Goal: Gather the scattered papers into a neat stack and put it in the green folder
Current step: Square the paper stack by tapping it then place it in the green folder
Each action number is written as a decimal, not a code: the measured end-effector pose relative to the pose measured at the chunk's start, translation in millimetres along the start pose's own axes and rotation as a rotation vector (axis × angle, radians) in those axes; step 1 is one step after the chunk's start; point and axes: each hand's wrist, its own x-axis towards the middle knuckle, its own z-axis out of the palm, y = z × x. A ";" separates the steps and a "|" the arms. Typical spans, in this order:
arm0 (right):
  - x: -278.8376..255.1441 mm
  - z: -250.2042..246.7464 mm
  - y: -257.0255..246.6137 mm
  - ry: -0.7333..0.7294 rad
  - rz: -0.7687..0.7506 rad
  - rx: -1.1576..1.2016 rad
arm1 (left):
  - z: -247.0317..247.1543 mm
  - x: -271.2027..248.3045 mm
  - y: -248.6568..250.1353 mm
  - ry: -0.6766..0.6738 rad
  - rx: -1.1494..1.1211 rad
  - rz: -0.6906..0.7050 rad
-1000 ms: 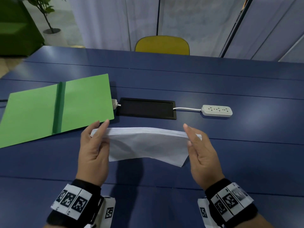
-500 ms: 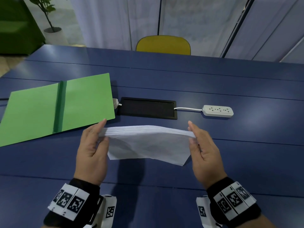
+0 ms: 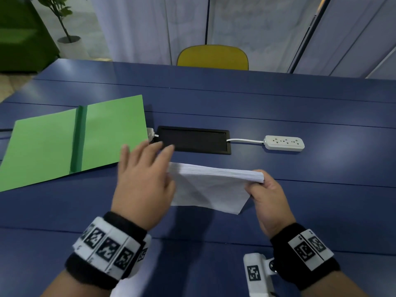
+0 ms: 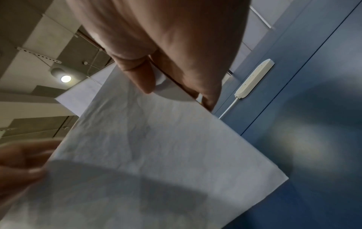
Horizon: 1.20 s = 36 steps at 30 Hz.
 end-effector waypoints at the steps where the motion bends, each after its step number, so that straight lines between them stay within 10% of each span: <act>1: 0.7 -0.2 0.3 0.003 0.003 0.008 | 1.7 3.9 8.6 -0.052 0.032 0.073; 21: -2.7 -0.2 -10.5 -0.031 0.005 -0.005 | 0.5 29.4 67.3 -0.364 0.237 0.362; 27: -4.4 -8.1 5.8 0.169 0.097 0.017 | -9.5 34.6 55.5 -0.337 0.167 0.410; 30: -6.7 -17.6 11.7 0.190 0.152 0.202 | -20.9 31.0 29.3 -0.161 -0.100 0.232; 36: -5.2 -10.5 -12.4 -0.287 0.169 0.474 | -23.5 14.1 -15.4 -0.174 -1.110 -0.246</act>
